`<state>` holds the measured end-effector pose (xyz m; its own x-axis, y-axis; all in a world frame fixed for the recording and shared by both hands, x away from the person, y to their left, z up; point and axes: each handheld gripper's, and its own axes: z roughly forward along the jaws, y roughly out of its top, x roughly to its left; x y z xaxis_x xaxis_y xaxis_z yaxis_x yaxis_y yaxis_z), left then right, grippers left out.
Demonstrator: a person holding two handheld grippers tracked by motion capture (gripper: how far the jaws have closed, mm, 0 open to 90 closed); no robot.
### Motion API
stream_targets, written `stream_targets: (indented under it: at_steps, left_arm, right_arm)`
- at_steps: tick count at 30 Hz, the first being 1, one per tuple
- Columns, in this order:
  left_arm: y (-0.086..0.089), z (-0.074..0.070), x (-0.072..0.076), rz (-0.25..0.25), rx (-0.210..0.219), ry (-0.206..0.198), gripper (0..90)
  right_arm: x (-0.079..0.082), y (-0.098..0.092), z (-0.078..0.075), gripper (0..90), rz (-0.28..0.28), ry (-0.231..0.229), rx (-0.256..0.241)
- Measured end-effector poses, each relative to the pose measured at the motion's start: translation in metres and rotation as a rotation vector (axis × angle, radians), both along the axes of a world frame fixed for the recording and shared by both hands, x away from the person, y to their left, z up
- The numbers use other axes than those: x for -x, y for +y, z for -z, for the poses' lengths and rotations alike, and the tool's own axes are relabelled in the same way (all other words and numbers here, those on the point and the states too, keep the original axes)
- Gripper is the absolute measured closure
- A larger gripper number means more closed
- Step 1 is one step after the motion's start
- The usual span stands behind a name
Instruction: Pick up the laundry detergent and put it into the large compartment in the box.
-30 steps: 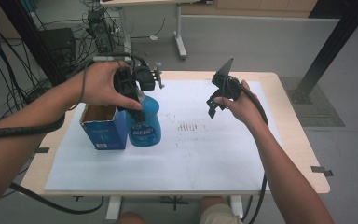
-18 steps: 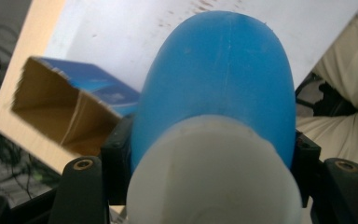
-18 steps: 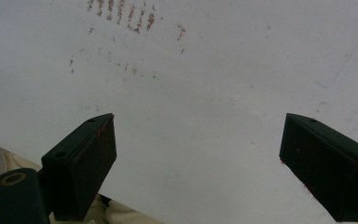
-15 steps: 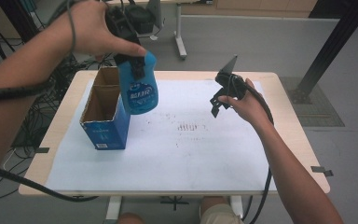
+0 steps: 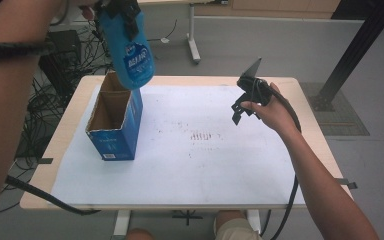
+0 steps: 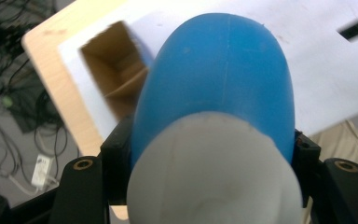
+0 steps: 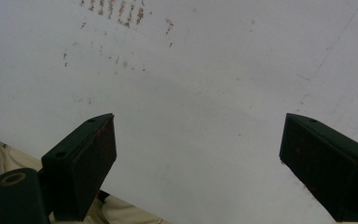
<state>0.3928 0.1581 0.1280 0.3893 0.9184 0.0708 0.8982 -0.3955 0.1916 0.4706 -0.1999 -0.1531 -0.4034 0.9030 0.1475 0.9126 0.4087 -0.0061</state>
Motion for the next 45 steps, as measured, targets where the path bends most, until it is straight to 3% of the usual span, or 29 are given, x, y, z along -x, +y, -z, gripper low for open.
stream_targets:
  at_steps: [11, 19, 23, 33, 45]
  left_arm:
    - [0.027, -0.002, -0.013, -0.229, -0.023, 0.011, 37.4]
    - [0.043, -0.002, -0.018, -0.347, -0.004, 0.011, 37.4]
    - [0.05, 0.003, -0.02, -0.356, 0.002, 0.01, 37.4]
    - [0.069, 0.021, -0.025, -0.433, 0.002, 0.019, 37.4]
    - [0.085, 0.055, -0.031, -0.477, 0.032, 0.038, 37.4]
  right_arm:
    - [0.003, 0.004, 0.001, 10.7, -0.019, -0.006, -0.011]
    - [0.002, 0.004, 0.002, 10.7, -0.018, -0.004, -0.014]
    - [0.002, 0.005, 0.002, 10.7, -0.018, -0.003, -0.013]
    - [0.0, 0.008, 0.003, 10.7, -0.026, -0.005, -0.013]
    - [-0.002, 0.012, 0.008, 10.7, -0.033, 0.002, -0.008]
